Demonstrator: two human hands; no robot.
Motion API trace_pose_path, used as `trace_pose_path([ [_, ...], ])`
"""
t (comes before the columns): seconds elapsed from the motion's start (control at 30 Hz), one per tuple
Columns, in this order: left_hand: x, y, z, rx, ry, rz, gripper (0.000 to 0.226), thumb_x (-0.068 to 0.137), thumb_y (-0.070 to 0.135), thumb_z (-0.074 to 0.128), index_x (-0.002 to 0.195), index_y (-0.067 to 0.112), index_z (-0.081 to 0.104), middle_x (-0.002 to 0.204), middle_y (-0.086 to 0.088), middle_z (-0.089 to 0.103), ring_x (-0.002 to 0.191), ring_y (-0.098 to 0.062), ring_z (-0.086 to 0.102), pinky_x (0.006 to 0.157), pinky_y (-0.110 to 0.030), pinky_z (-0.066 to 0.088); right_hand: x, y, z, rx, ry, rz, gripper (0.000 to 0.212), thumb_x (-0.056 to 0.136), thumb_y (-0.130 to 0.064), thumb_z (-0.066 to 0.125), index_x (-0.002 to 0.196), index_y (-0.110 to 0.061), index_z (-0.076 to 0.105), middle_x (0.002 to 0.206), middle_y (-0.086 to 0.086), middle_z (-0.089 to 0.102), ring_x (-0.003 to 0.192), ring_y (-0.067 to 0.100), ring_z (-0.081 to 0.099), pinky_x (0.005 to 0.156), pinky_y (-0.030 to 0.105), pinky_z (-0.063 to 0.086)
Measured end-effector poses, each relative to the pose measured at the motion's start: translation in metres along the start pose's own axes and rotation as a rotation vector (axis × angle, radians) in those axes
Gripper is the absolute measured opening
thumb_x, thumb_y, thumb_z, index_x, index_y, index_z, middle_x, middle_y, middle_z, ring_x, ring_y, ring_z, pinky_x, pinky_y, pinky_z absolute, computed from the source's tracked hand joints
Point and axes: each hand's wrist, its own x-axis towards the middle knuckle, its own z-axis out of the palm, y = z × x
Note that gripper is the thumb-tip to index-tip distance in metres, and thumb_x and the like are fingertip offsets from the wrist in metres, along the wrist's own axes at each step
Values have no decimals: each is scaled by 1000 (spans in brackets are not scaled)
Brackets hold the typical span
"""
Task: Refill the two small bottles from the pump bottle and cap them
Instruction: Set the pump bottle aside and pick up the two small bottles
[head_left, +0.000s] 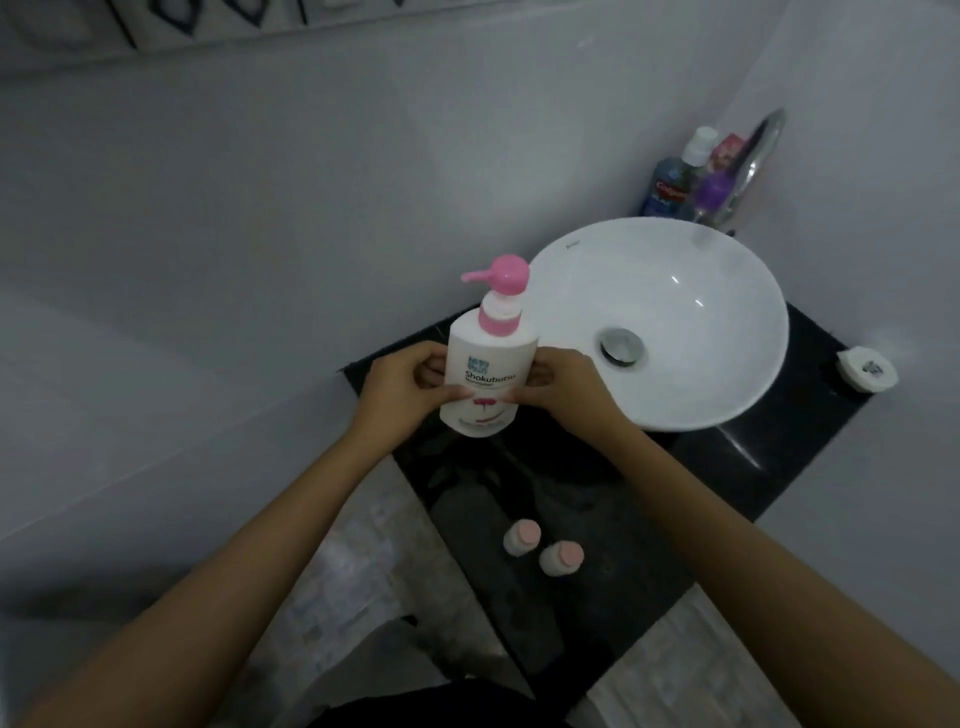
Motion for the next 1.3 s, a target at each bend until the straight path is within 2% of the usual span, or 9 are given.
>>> trace_pose_path([
  [0.2, 29, -24, -45, 109, 252, -145, 37, 65, 16, 85, 97, 10, 68, 95, -9, 73, 82, -25, 69, 78, -45, 58, 98, -34, 35, -11, -225, -79, 46, 71, -6, 77, 115, -4, 63, 113, 15, 69, 101, 25, 66, 88, 39, 54],
  [0.37, 51, -45, -55, 144, 400, -239, 38, 63, 18, 86, 94, 8, 67, 95, -12, 73, 81, -23, 69, 76, -38, 58, 147, -40, 61, -18, -289, -101, 46, 76, -7, 72, 120, -9, 57, 120, 12, 64, 103, 20, 60, 68, 20, 47],
  [0.53, 63, -62, -51, 85, 435, -294, 41, 64, 14, 85, 100, 6, 67, 99, -13, 73, 83, -22, 68, 77, -31, 55, 170, -33, 73, -34, -305, -85, 51, 75, -7, 73, 123, -5, 55, 125, 16, 61, 113, 28, 58, 95, 41, 48],
  [0.77, 64, -70, -49, 13, 475, -317, 43, 62, 13, 86, 100, 4, 68, 97, -16, 72, 86, -25, 69, 81, -34, 56, 175, -26, 75, 11, -308, -67, 52, 79, 2, 67, 128, -1, 51, 128, 18, 59, 118, 30, 54, 102, 47, 43],
  [0.87, 58, -69, -51, 61, 469, -322, 47, 63, 9, 85, 104, 1, 65, 102, -16, 69, 90, -23, 64, 82, -31, 53, 170, -24, 70, -61, -279, -63, 58, 79, -5, 70, 132, -3, 47, 132, 16, 55, 121, 28, 51, 100, 35, 42],
  [0.93, 49, -71, -50, 125, 527, -331, 45, 64, 5, 83, 104, 1, 63, 104, -18, 65, 88, -22, 59, 80, -34, 52, 161, -20, 62, -85, -224, -58, 61, 78, -7, 72, 133, -3, 46, 130, 16, 55, 113, 22, 53, 86, 16, 40],
  [1.0, 34, -71, -46, 168, 558, -330, 38, 67, 1, 79, 101, 3, 62, 103, -19, 61, 84, -20, 55, 74, -30, 51, 145, -14, 53, -64, -177, -30, 57, 78, -9, 73, 129, -6, 49, 124, 17, 59, 100, 17, 54, 78, 10, 42],
  [1.13, -1, -61, -28, 79, 306, -222, 33, 69, -6, 76, 96, 10, 66, 93, -11, 63, 82, -17, 57, 70, -9, 46, 95, -5, 39, -73, -206, 80, 47, 80, -23, 71, 124, -19, 54, 118, 8, 62, 101, 21, 60, 92, 38, 51],
  [1.3, -50, -49, 11, 60, -279, -138, 49, 65, 9, 84, 108, 24, 65, 102, 11, 63, 95, -1, 60, 81, -10, 47, -4, 19, 25, -20, -248, 45, 34, 84, -6, 60, 116, -18, 60, 107, 7, 67, 94, 22, 65, 85, 32, 52],
])
